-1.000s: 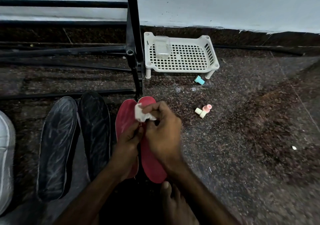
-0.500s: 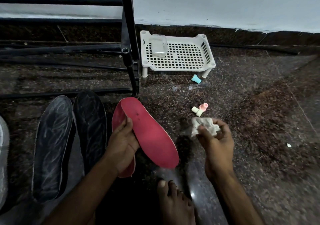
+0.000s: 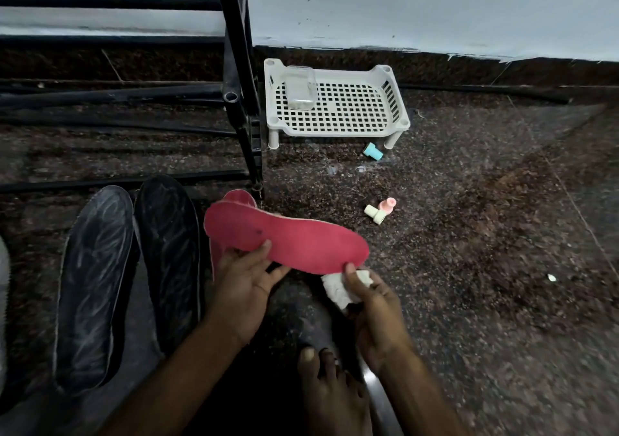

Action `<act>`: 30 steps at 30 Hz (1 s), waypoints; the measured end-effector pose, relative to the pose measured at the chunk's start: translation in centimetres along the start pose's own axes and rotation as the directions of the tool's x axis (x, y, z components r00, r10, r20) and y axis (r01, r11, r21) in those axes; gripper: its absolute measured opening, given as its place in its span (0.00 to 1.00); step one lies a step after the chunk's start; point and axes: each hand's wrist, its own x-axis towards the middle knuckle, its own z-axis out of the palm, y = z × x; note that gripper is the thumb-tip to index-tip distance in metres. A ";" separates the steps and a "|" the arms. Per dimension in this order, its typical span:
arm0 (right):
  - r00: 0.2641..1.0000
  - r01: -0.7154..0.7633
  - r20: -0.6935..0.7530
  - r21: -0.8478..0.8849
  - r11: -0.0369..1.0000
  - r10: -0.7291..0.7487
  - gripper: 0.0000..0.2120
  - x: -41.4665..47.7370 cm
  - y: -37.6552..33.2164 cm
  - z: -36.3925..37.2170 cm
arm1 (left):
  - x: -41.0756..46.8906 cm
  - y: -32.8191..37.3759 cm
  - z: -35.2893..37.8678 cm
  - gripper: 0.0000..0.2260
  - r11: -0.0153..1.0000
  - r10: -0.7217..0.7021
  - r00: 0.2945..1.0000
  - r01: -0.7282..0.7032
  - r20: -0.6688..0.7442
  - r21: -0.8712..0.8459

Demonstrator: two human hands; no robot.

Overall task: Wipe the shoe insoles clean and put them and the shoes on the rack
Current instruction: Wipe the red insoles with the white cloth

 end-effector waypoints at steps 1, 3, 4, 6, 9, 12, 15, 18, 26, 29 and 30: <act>0.999 0.024 -0.027 -0.001 1.000 -0.024 0.05 0.5 -0.6 -0.1 | -0.6 -0.3 -0.4 0.17 0.999 0.002 1.000 -0.003 0.017 0.038; 0.994 0.086 -0.062 -0.097 0.992 -0.093 0.03 1.7 -2.2 -0.6 | -1.6 -0.4 -1.4 0.12 0.995 -0.026 0.998 0.020 0.060 0.098; 0.988 0.126 -0.065 -0.177 0.976 -0.139 0.02 2.4 -3.1 -0.8 | -1.8 -0.2 -2.0 0.08 0.992 -0.041 0.996 0.031 0.079 0.126; 0.975 0.195 -0.031 -0.359 0.913 -0.221 0.02 3.7 -5.3 -1.2 | -2.0 0.5 -3.1 0.04 0.982 -0.045 0.996 0.029 0.082 0.185; 0.967 0.237 0.085 -0.636 0.734 -0.239 0.05 5.8 -8.8 -1.0 | -2.1 0.6 -4.3 0.06 0.901 -0.032 0.999 0.012 0.038 0.433; 0.948 0.301 0.212 -0.842 0.448 -0.239 0.05 7.9 -10.8 1.0 | -2.2 -0.2 -5.0 0.05 0.693 -0.168 0.984 0.078 0.055 0.717; 0.908 0.322 0.320 -0.946 -0.036 -0.270 0.08 9.5 -10.6 4.1 | -2.0 -1.9 -4.7 0.07 0.487 -0.261 0.962 0.064 0.076 0.871; 0.880 0.342 0.411 -0.897 -0.282 -0.240 0.08 10.5 -9.0 6.8 | -1.2 -3.6 -3.7 0.10 0.265 -0.208 0.972 -0.053 0.111 0.963; 0.880 0.288 0.428 -0.826 -0.485 -0.206 0.14 11.4 -6.9 7.5 | -0.4 -4.3 -2.1 0.14 -0.188 -0.210 0.952 -0.264 0.224 0.946; 0.881 0.281 0.422 -0.832 -0.479 -0.215 0.14 11.2 -7.0 7.1 | -0.5 -4.4 -2.1 0.17 -0.305 -0.194 0.947 -0.307 0.257 0.902; 0.878 0.285 0.425 -0.833 -0.474 -0.219 0.12 11.1 -7.0 6.9 | -0.5 -4.4 -2.1 0.17 -0.327 -0.202 0.946 -0.311 0.255 0.892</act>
